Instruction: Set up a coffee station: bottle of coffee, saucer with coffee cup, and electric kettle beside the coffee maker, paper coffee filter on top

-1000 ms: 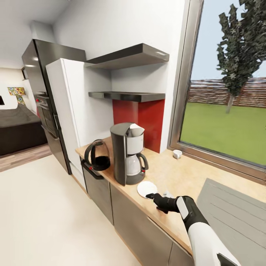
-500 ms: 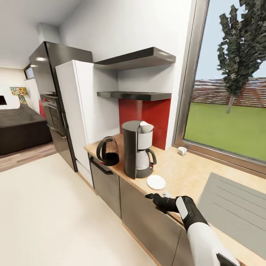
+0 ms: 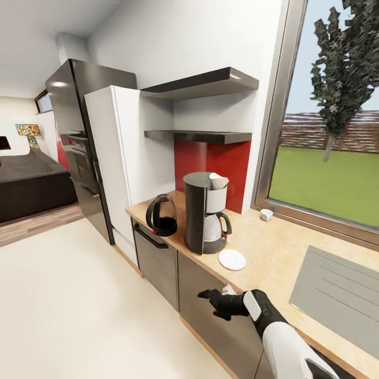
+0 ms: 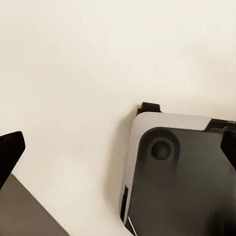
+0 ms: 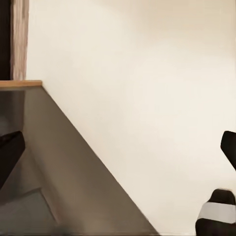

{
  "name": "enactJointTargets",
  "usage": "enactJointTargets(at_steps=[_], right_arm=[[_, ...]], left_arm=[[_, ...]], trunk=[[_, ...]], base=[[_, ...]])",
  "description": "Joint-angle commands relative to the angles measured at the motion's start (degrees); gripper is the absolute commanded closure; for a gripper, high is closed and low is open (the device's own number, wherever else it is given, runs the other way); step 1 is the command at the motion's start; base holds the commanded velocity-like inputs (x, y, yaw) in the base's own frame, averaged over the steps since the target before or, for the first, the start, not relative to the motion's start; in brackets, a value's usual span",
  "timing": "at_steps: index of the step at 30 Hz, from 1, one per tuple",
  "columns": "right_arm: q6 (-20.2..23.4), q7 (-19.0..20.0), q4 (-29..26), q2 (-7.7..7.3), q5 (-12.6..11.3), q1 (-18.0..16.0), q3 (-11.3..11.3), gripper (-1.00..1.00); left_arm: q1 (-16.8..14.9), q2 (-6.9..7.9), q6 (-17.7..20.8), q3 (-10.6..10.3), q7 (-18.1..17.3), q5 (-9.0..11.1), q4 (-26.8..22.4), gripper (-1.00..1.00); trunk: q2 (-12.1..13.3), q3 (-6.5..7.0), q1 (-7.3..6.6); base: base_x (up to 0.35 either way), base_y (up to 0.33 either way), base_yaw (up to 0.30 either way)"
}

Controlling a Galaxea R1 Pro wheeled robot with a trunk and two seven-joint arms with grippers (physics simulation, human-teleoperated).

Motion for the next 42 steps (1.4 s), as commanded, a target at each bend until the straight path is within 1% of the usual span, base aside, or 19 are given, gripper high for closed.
enactJointTargets(at_steps=[1,4,5,7,10,12,13,14,15,17,19,20,21,23,24,26,28,33,42], right_arm=[[0.19,-0.18,1.80,0.04,-0.30,-0.02,-0.28,-1.00],[-2.11,-0.20,7.04,0.21,-0.04,-0.02,-0.22,-1.00],[-4.57,-0.23,10.39,0.52,0.64,-0.02,-0.19,-1.00],[-8.30,-0.57,15.05,0.73,3.01,-0.02,-0.18,-1.00],[-12.43,-1.94,19.28,0.73,6.48,-0.02,-0.17,-1.00],[-16.28,-4.61,21.66,0.73,9.58,0.15,-0.17,-1.00],[-17.06,-5.73,22.04,0.73,10.21,0.53,-0.17,-1.00],[-18.07,-9.04,22.50,0.73,11.13,2.49,-0.17,-1.00],[-18.43,-10.48,22.58,0.61,11.57,3.50,-0.14,-1.00],[-19.19,-12.49,22.65,-0.19,12.79,5.34,-0.11,-1.00],[-21.39,-14.04,22.69,-2.18,16.09,8.46,-0.09,-1.00],[-22.25,-14.26,22.70,-2.73,17.21,9.25,-0.09,-1.00],[-25.36,-14.68,22.71,-4.14,20.69,11.42,-0.09,-1.00],[-31.07,-14.91,22.72,-5.84,25.81,15.04,-0.08,-1.00],[-32.13,-14.92,22.72,-6.16,26.60,16.12,-0.08,-1.00],[-33.65,-14.96,22.72,-6.58,27.59,19.04,-0.08,-1.00],[-34.02,-14.95,22.72,-6.61,27.75,20.20,-0.08,-1.00],[-34.33,-14.95,22.72,-6.46,27.74,21.15,-0.12,-1.00],[-37.16,-15.15,22.64,-6.20,27.75,21.34,-0.17,-1.00]], left_arm=[[0.02,-0.05,0.38,0.10,-0.04,0.57,-0.12,-1.00],[0.02,-0.12,0.38,0.06,-0.04,0.57,-0.12,-1.00],[0.02,-0.14,0.37,0.05,-0.04,0.57,-0.12,-1.00],[0.02,-0.15,0.38,0.05,-0.04,0.53,-0.12,-1.00],[0.02,-0.19,0.37,0.03,-0.07,0.49,-0.12,-1.00],[0.02,-0.23,0.38,-0.02,-0.09,0.42,-0.12,-1.00],[0.02,-0.22,0.38,-0.03,-0.10,0.38,-0.12,-1.00],[0.02,-0.18,0.37,-0.06,-0.12,0.33,-0.07,-1.00],[0.02,-0.19,0.36,-0.10,-0.14,0.35,-0.05,-1.00],[0.04,-0.26,0.37,-0.16,-0.18,0.33,0.02,-1.00],[0.08,-0.36,0.38,-0.13,-0.20,-0.13,0.18,-1.00],[0.09,-0.37,0.38,-0.13,-0.20,-0.34,0.20,-1.00],[0.10,-0.39,0.35,-0.14,-0.18,-1.16,0.28,-1.00],[0.11,-0.47,0.31,-0.20,-0.12,-2.83,0.53,-1.00],[0.12,-0.49,0.27,-0.21,-0.11,-3.12,0.58,-1.00],[0.18,-0.44,-0.86,-0.22,-0.06,-3.49,0.90,-1.00],[0.19,-0.43,-2.91,-0.22,-0.06,-3.53,2.01,-1.00],[0.20,-0.42,-6.97,-0.17,-0.05,-3.63,5.20,-1.00],[0.20,-0.39,-8.57,0.45,0.03,-2.94,6.20,-1.00]], trunk=[[-0.05,-0.02,0.02],[-0.05,-0.02,0.02],[-0.05,-0.02,0.02],[-0.05,-0.02,0.02],[-0.05,-0.02,0.02],[-0.05,-0.02,0.02],[-0.05,-0.02,0.02],[-0.05,-0.02,0.02],[-0.05,-0.02,0.02],[-0.05,-0.02,0.02],[-0.05,-0.02,0.02],[-0.05,-0.02,0.02],[-0.05,-0.02,0.02],[-0.05,-0.02,0.02],[-0.05,-0.02,0.02],[-0.05,-0.02,0.02],[-0.05,-0.02,0.02],[-0.05,-0.02,0.02],[-0.05,-0.02,0.02]], base=[[0.000,0.002,0.000],[0.000,0.000,0.000],[0.000,0.000,0.000],[0.000,0.000,0.000],[0.000,0.000,0.000],[0.000,0.000,0.000],[0.000,0.000,0.000],[0.000,0.000,0.000],[0.000,0.000,0.000],[0.000,0.000,0.000],[0.000,0.000,0.000],[0.000,0.000,0.000],[0.000,0.000,0.000],[0.000,0.000,0.000],[0.000,0.000,0.000],[0.000,0.000,0.000],[0.000,0.000,0.000],[0.000,0.000,0.000],[0.000,0.000,0.000]])
